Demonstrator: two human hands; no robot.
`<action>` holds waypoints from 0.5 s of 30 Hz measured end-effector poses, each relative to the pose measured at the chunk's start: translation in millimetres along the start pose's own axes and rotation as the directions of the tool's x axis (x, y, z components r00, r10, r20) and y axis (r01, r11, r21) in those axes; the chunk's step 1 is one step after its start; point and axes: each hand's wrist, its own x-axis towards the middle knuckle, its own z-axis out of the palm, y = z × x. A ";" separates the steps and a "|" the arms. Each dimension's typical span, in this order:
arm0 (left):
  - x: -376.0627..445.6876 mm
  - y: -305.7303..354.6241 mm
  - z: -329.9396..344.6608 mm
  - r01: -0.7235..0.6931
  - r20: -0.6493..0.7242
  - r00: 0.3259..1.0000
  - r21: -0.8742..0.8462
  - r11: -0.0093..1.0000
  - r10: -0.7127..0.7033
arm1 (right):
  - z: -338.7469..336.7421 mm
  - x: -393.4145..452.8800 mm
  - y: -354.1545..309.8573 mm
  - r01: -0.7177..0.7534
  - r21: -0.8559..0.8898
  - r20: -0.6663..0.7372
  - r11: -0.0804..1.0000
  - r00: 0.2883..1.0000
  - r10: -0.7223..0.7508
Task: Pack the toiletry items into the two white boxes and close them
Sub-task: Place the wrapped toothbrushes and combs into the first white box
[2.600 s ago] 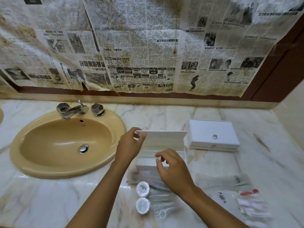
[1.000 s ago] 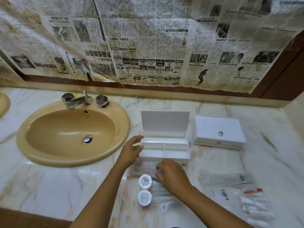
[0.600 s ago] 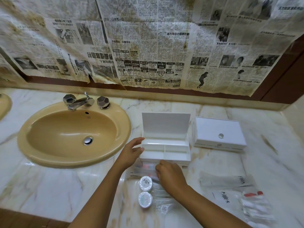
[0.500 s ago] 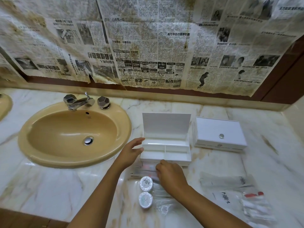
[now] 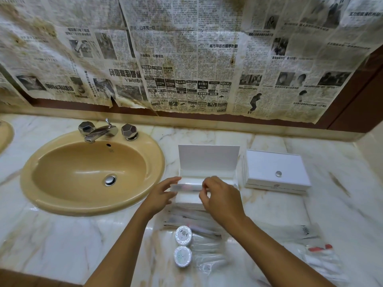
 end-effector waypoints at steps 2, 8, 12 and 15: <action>-1.3 1.5 2.8 0.006 -0.023 1.000 -0.028 1.000 -0.007 | 0.2 11.0 3.9 -0.007 0.020 -0.077 1.000 0.997 0.008; -5.8 -9.0 14.9 -0.082 -0.104 0.992 -0.029 0.996 0.078 | 15.7 38.3 21.1 -0.077 0.005 -0.061 0.997 0.995 0.077; -4.8 -17.1 19.5 -0.097 -0.147 0.985 -0.028 0.995 0.092 | 29.8 43.3 32.9 -0.130 -0.081 0.079 0.988 0.987 0.137; -5.5 -18.9 22.9 -0.125 -0.175 0.977 -0.012 0.992 0.121 | 37.9 42.5 35.9 -0.136 -0.125 0.134 0.983 0.979 0.152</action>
